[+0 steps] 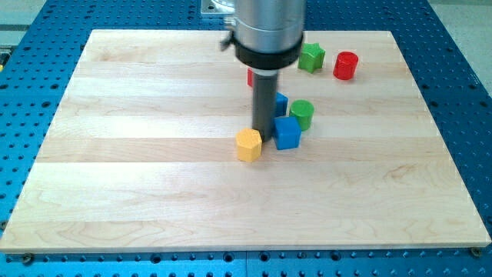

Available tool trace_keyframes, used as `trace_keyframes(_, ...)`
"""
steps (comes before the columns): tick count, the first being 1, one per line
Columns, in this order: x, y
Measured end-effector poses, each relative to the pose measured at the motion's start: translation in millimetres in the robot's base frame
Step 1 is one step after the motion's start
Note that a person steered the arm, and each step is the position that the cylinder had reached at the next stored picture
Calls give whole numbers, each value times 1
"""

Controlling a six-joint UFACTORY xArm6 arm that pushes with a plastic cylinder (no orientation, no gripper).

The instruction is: Push the cube towards the bottom right of the board

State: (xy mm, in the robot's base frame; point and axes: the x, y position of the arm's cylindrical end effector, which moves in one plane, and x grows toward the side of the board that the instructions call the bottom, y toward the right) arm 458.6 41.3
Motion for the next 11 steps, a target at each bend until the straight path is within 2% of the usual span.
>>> trace_keyframes(1,11,23)
trace_keyframes(2,32,92)
trace_keyframes(3,22,52)
trace_keyframes(4,-9,36)
trace_keyframes(5,-11,76)
trace_keyframes(6,-5,98)
trace_keyframes(8,71,140)
trace_keyframes(9,50,115)
trace_keyframes(10,24,162)
trace_keyframes(11,66,164)
